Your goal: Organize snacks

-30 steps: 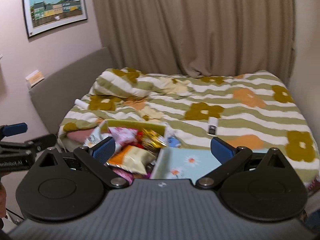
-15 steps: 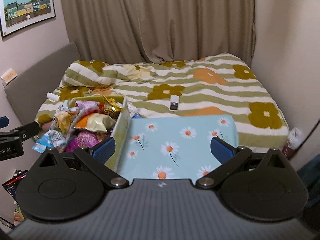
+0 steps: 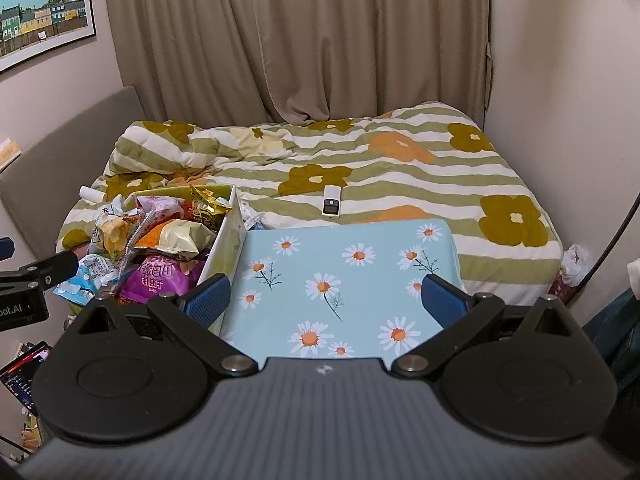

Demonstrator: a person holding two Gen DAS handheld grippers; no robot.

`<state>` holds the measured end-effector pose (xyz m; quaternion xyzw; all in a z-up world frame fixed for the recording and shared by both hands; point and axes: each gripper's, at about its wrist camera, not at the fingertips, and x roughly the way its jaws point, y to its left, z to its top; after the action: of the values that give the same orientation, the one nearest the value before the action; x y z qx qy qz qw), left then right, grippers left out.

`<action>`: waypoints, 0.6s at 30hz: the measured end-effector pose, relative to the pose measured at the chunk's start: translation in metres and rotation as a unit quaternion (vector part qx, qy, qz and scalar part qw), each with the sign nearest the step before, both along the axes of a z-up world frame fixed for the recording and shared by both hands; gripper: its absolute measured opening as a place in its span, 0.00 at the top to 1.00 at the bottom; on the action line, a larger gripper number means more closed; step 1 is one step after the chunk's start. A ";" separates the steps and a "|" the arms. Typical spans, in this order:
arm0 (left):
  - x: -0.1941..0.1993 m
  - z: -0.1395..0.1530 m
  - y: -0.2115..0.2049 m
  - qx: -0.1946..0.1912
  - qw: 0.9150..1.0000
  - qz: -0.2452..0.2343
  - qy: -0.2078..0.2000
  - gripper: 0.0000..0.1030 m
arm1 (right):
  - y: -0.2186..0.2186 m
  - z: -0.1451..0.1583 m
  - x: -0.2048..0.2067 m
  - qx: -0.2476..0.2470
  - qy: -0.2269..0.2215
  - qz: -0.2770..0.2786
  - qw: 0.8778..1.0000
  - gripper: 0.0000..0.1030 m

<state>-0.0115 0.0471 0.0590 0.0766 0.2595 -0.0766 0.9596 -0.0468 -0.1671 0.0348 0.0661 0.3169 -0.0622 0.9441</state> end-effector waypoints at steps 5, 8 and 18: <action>0.001 0.000 0.003 0.002 1.000 0.007 0.001 0.00 | 0.005 0.001 0.003 -0.006 -0.001 0.004 1.000 0.00; 0.001 -0.001 0.005 0.001 1.000 0.010 0.003 0.00 | 0.007 0.001 0.005 -0.007 -0.001 0.004 1.000 0.00; 0.001 -0.003 0.007 0.001 1.000 0.014 0.003 0.00 | 0.008 0.001 0.008 -0.009 0.002 0.003 1.000 0.00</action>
<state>-0.0107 0.0537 0.0565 0.0739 0.2634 -0.0634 0.9597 -0.0386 -0.1591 0.0361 0.0561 0.3180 -0.0622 0.9444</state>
